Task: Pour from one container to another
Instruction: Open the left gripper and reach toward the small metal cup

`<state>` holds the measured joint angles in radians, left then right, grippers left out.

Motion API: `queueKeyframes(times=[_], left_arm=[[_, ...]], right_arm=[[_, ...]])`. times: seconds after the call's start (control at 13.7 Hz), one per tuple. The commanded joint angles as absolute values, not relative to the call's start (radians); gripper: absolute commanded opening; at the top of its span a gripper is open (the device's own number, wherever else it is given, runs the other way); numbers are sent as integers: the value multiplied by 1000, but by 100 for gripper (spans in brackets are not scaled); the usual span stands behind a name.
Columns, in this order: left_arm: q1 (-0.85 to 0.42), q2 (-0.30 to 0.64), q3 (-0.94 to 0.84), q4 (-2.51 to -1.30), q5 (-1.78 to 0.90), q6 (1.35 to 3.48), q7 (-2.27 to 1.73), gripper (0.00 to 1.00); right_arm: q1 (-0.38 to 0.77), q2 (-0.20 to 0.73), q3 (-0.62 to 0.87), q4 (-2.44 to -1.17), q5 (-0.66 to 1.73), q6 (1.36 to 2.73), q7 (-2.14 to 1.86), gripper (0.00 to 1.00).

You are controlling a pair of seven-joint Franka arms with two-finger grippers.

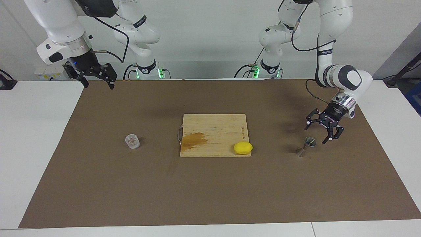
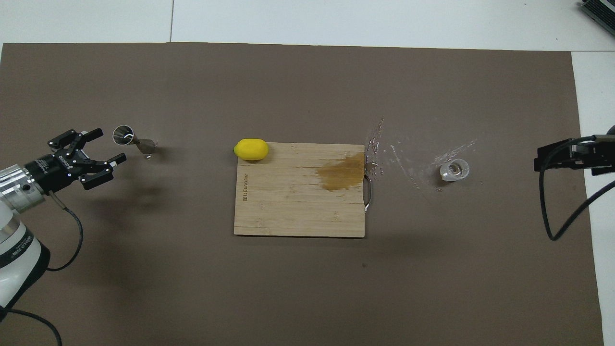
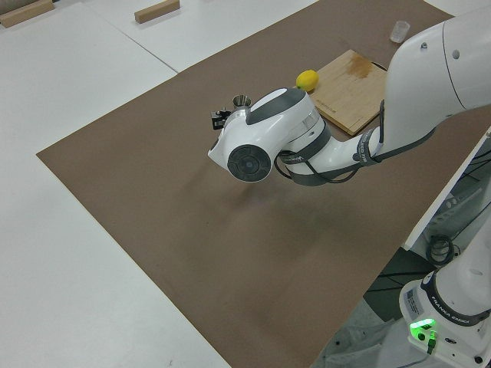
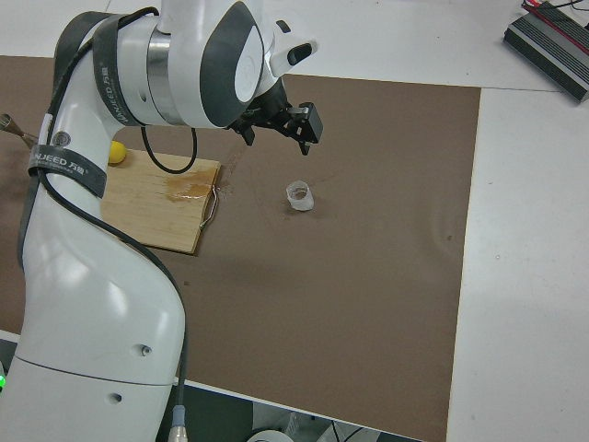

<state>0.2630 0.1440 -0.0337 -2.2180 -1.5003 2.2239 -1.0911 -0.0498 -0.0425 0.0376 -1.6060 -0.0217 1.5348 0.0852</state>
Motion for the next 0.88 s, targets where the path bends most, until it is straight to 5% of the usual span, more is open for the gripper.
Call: queueKeyframes(times=[0.0,0.22,0.8], left_arm=[[230,167,-26,-2207,-1554,2272,-1078,100],[207,189,-26,-2186,-1577,2281,-1060,100],[201,190,-26,-2187,-1578,2286,-1029,78]], right_arm=[[-63,-67,41,-1635,-17,1549,58,100],[-63,-67,41,-1637,-17,1549,58,100],[-63,-67,41,-1635,-17,1549,58,100]])
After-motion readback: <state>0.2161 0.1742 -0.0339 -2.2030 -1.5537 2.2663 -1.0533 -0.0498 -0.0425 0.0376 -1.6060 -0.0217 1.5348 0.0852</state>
